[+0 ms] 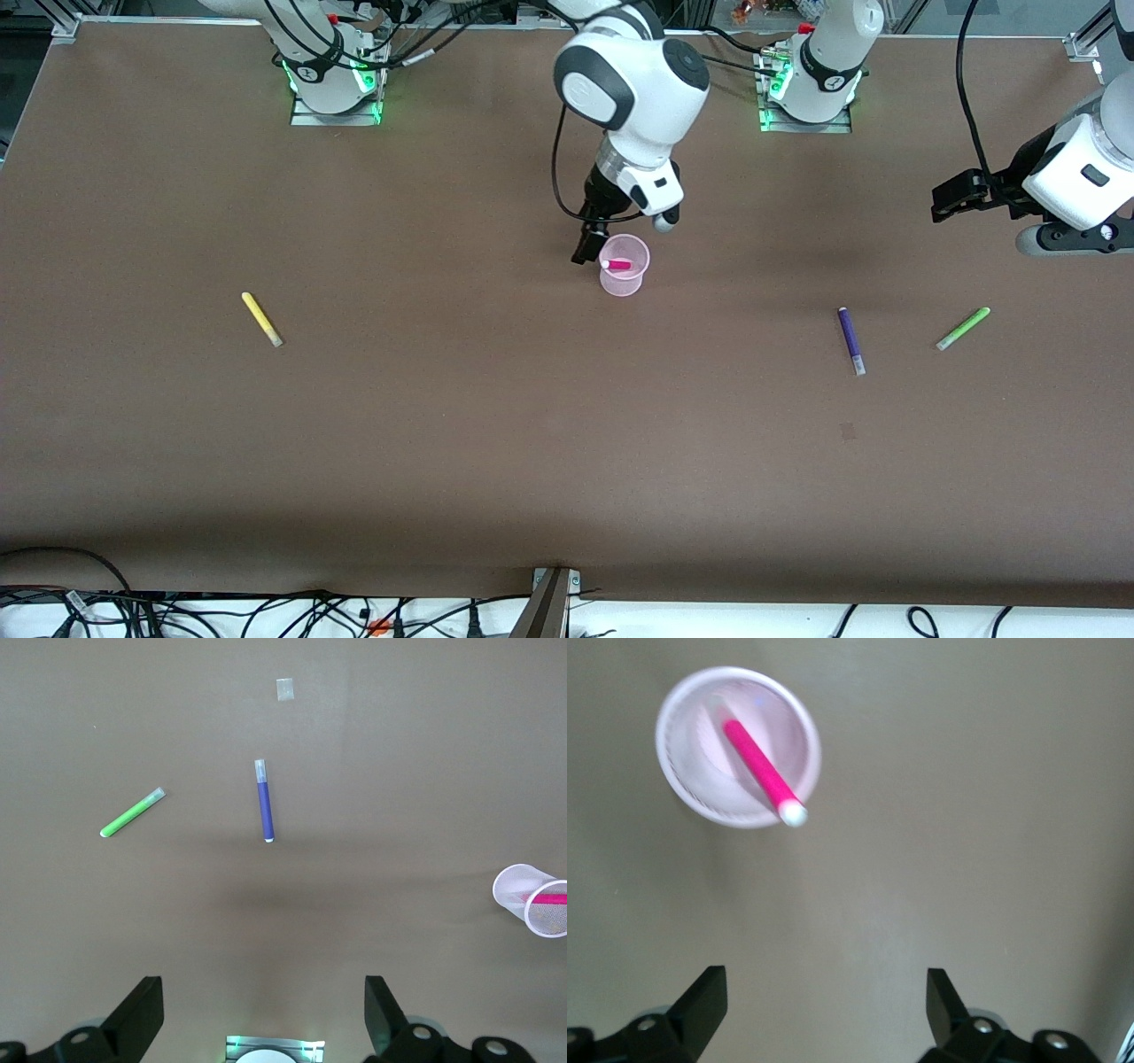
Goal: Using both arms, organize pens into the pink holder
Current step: 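Withdraw the right gripper while the left gripper reaches the blue marker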
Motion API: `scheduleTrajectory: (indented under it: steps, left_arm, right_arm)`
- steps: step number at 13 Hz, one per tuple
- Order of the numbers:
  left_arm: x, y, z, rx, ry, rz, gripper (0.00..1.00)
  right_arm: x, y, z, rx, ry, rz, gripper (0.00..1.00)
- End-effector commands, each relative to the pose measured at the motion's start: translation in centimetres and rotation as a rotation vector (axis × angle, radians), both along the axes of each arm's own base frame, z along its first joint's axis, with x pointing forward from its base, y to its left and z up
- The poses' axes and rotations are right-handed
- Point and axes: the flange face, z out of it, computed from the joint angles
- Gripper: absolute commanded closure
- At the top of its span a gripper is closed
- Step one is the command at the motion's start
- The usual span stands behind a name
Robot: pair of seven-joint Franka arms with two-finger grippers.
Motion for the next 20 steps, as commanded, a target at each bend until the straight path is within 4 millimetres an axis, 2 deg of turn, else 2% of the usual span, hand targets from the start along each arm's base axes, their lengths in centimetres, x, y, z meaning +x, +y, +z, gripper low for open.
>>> scheduleTrajectory:
  steps: [1, 2, 3, 4, 5, 6, 8, 9, 10, 12, 13, 15, 17, 18, 20]
  left_arm:
    - [0.9, -0.8, -0.9, -0.003, 0.014, -0.007, 0.0]
    - [1.7, -1.0, -2.6, -0.001, 0.045, -0.01, 0.0]
    - [1.8, -0.9, -2.9, 0.012, 0.049, -0.013, 0.0]
    - [2.3, -1.2, -4.3, 0.04, 0.072, -0.027, 0.0]
    - [3.5, -1.3, -7.7, 0.063, 0.132, -0.034, 0.0]
    - [3.7, 0.0, -7.8, 0.048, 0.132, -0.02, 0.0]
    - [3.6, 0.7, -8.2, 0.04, 0.146, -0.047, 0.0]
    - [3.6, 0.6, -9.8, 0.04, 0.168, -0.049, 0.0]
    - [3.6, 0.6, -12.3, 0.038, 0.157, -0.051, 0.0]
    - [2.9, 2.8, -18.0, 0.03, 0.109, -0.023, 0.0]
    - [2.3, 3.3, -20.4, 0.027, 0.086, -0.02, 0.0]
    - [1.3, 3.7, -24.5, 0.023, 0.045, -0.019, 0.0]
    - [0.0, 3.8, -29.6, 0.017, -0.024, -0.023, 0.0]
    - [-0.6, 3.7, -32.4, 0.012, -0.055, -0.022, 0.0]
    - [-0.6, 3.8, -36.4, 0.003, -0.052, -0.024, 0.0]
  right_arm:
    - [2.8, -6.8, 7.9, 0.029, 0.035, -0.201, 0.0]
    - [4.3, -10.0, 11.1, 0.056, 0.039, -0.273, 0.0]
    - [5.9, -13.3, 13.4, 0.084, 0.058, -0.342, 0.0]
    - [7.3, -17.0, 15.4, 0.09, 0.075, -0.422, 0.0]
    - [8.6, -20.2, 16.7, 0.099, 0.078, -0.489, 0.0]
    - [10.1, -23.7, 18.1, 0.121, 0.08, -0.555, 0.0]
    - [12.8, -30.0, 18.9, 0.15, 0.092, -0.7, 0.0]
    - [14.0, -32.9, 19.0, 0.17, 0.101, -0.756, 0.0]
    - [15.2, -36.3, 18.8, 0.203, 0.116, -0.826, 0.0]
    - [16.5, -41.9, 18.8, 0.265, 0.139, -0.943, 0.0]
    - [16.8, -43.9, 19.3, 0.272, 0.118, -0.98, 0.0]
    - [17.1, -45.9, 19.6, 0.277, 0.102, -1.022, 0.0]
    - [17.3, -48.1, 19.3, 0.273, 0.088, -1.071, 0.0]
    - [17.4, -48.6, 19.1, 0.276, 0.085, -1.08, 0.0]
    - [17.0, -49.5, 18.5, 0.295, 0.097, -1.099, 0.0]
